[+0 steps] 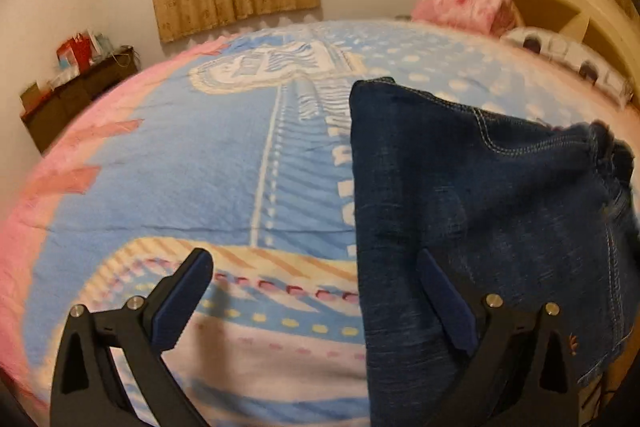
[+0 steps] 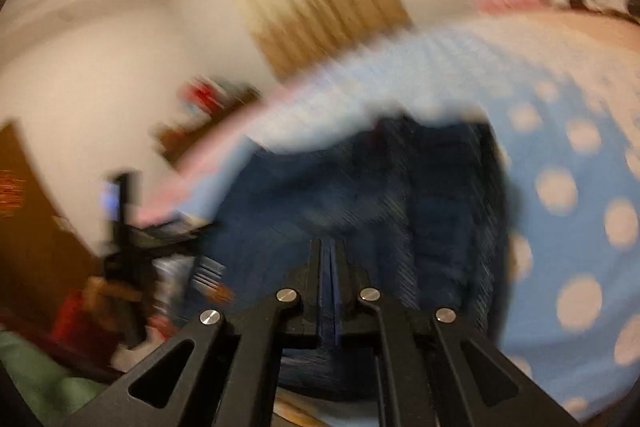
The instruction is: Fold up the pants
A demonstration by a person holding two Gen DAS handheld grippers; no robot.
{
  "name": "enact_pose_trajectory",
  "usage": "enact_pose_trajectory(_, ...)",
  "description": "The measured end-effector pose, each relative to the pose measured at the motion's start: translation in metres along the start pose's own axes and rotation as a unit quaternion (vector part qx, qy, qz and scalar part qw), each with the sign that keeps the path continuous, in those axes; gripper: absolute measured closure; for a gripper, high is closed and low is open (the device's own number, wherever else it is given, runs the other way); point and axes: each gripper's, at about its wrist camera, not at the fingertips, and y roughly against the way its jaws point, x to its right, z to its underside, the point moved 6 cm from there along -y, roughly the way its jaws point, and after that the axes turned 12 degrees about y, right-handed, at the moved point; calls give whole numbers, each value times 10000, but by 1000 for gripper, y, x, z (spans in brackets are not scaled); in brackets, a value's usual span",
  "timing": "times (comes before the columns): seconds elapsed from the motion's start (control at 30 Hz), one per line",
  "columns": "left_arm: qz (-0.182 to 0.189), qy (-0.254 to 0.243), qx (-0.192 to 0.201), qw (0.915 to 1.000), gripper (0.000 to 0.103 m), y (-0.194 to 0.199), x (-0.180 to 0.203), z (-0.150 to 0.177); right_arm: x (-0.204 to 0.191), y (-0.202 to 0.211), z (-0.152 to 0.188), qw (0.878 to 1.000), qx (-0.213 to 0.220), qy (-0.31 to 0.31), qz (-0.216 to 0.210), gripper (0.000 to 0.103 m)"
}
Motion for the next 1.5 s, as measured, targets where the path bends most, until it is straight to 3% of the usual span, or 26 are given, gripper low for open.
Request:
enact_pose_trajectory(0.03,134,199,-163,9996,0,-1,-5,0,5,-7,8,9997,-159,-158,-30,100)
enact_pose_trajectory(0.1,379,566,-366,9970,0,0,-15,-7,9,2,8,9984,22,-489,-275,100)
enact_pose_trajectory(0.17,364,734,-338,9961,0,8,-20,-16,13,15,2,9981,179,-539,-251,99)
enact_pose_trajectory(0.23,548,842,-174,9948,0,14,-19,-23,26,39,-8,9951,671,-698,-177,97)
enact_pose_trajectory(0.27,752,936,-106,9927,0,15,-17,-28,36,47,-13,9914,911,-902,-247,78)
enact_pose_trajectory(0.3,826,983,-127,9916,0,13,-16,-31,48,55,-15,9857,1139,-1204,-317,36)
enact_pose_trajectory(0.33,907,1038,-194,9903,0,7,-15,-33,62,61,-15,9791,1299,-1537,-294,16)
enact_pose_trajectory(0.37,1008,1078,-280,9887,0,1,-12,-35,75,66,-13,9732,1457,-1772,-146,7)
enact_pose_trajectory(0.47,1040,1146,-404,9871,0,-17,-5,-35,94,64,-8,9665,1568,-2027,-142,7)
enact_pose_trajectory(0.57,658,872,-261,9937,0,-21,6,-31,95,41,-2,9741,1159,-1943,-24,7)
enact_pose_trajectory(0.67,751,681,-329,9943,0,-18,20,-25,70,28,5,9864,941,-1312,315,7)
enact_pose_trajectory(0.77,797,464,-370,9951,0,-17,25,-21,37,13,11,9939,517,-967,-149,7)
enact_pose_trajectory(0.87,895,378,-431,9943,0,-13,23,-18,6,3,16,9998,-37,-57,211,8)
enact_pose_trajectory(0.93,947,268,-498,9939,0,-13,23,-16,0,0,14,9992,-245,205,241,8)
enact_pose_trajectory(1.03,853,230,-604,9943,0,-16,27,-17,17,-2,13,9995,-262,-127,132,11)
enact_pose_trajectory(1.13,933,423,-671,9925,2,-20,31,-20,33,-5,9,9964,164,-805,-192,11)
enact_pose_trajectory(1.17,1024,366,-699,9916,5,-19,34,-19,37,-8,8,9964,169,-806,-197,11)
enact_pose_trajectory(1.23,1565,213,-783,9843,52,-8,45,-17,35,-11,9,9988,5,-491,-48,25)
enact_pose_trajectory(1.3,1576,278,-769,9841,71,-4,45,-18,32,-8,8,9995,-256,-190,78,57)
enact_pose_trajectory(1.37,1630,328,-735,9833,80,-4,41,-21,33,-2,6,9972,-239,-523,-473,65)
enact_pose_trajectory(1.43,1821,593,-793,9783,89,-5,35,-23,26,-1,2,9984,-306,-315,-368,67)
enact_pose_trajectory(1.5,1982,689,-777,9746,89,0,33,-27,20,2,-3,9990,-286,-209,-280,70)
